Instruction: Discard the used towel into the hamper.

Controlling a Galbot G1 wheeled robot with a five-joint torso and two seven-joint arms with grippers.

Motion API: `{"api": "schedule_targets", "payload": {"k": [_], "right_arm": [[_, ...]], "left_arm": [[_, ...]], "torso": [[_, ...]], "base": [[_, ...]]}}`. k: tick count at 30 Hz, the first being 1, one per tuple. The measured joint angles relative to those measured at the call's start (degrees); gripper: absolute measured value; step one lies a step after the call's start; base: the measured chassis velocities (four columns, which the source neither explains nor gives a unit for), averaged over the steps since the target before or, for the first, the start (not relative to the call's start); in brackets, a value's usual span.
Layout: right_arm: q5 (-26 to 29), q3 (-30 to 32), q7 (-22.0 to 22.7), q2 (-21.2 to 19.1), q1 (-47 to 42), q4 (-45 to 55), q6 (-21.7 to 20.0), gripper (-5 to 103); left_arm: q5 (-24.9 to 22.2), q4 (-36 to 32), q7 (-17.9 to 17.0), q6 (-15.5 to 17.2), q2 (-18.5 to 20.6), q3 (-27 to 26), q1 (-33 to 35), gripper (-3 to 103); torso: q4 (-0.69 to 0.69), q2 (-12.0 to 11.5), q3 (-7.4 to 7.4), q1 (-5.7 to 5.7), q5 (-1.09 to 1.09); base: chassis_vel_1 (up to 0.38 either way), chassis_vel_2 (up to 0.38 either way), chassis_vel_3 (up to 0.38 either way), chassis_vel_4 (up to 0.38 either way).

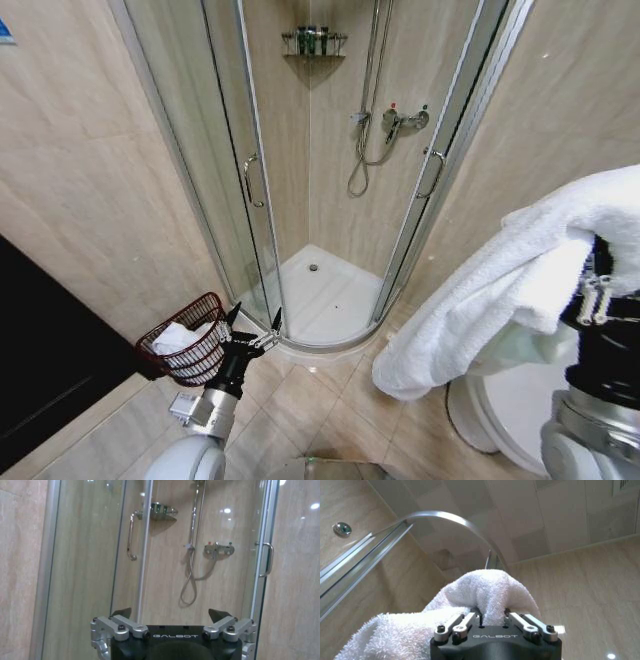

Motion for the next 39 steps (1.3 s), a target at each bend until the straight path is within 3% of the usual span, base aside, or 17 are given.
{"api": "schedule_targets", "payload": {"k": [39], "right_arm": [[-0.25,-0.35,-0.07,-0.22,0.47,0.00,-0.02,20]], "left_arm": [[0.00,0.00,0.00,0.00,0.00,0.00,0.00,100]], "torso": [[0.00,12.40,6.74,5.68,0.00]], "base": [[0.000,0.000,0.000,0.000]]}}
